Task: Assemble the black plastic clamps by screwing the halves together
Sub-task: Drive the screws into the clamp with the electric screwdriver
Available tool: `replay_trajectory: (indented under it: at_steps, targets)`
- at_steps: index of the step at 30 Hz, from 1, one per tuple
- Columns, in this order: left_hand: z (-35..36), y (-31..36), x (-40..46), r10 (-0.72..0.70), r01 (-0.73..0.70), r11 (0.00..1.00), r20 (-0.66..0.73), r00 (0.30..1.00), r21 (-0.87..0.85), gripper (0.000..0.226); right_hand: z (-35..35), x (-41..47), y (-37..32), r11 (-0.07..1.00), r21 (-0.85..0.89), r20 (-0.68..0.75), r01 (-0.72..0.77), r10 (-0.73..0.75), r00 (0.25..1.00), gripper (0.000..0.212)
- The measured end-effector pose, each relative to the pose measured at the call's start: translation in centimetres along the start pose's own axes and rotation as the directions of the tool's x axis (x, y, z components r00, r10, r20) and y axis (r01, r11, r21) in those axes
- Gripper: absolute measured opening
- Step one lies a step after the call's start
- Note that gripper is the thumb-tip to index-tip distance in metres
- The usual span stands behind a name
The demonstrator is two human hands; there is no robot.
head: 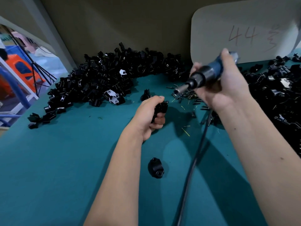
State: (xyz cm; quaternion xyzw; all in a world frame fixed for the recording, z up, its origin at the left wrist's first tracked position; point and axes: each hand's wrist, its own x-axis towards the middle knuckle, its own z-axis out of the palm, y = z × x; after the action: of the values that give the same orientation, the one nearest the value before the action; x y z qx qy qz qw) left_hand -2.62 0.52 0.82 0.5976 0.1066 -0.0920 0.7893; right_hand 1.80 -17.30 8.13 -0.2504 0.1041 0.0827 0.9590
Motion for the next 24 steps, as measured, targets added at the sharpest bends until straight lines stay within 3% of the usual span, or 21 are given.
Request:
replay_trajectory:
  at_steps: [3, 8, 12, 16, 24]
  targets:
    - [0.1, -0.2, -0.1, 0.008, -0.01, 0.999, 0.057, 0.998, 0.037, 0.028, 0.4, -0.3, -0.3, 0.992, 0.09, 0.061, 0.084, -0.09, 0.994, 0.036]
    - [-0.1, -0.2, 0.1, 0.024, -0.033, 0.985, 0.055, 0.998, 0.169, 0.027, 0.1, -0.4, -0.4, 0.964, -0.058, 0.057, 0.261, -0.258, 0.965, 0.049]
    - [-0.1, -0.3, 0.4, 0.031, -0.026, 0.927, -0.01, 0.999, 0.375, 0.025, 0.1, -0.5, -0.2, 0.901, -0.181, 0.064, 0.394, -0.389, 0.919, 0.041]
    - [-0.2, -0.4, 0.5, 0.013, -0.023, 0.905, 0.026, 1.0, 0.425, 0.024, 0.4, -0.8, 0.7, 0.799, -0.265, 0.087, 0.539, -0.537, 0.839, 0.034]
    - [-0.6, -0.6, 0.8, 0.004, -0.031, 0.905, 0.065, 0.998, 0.423, 0.024, 0.2, -0.9, 1.2, 0.793, -0.271, 0.076, 0.545, -0.547, 0.834, 0.035]
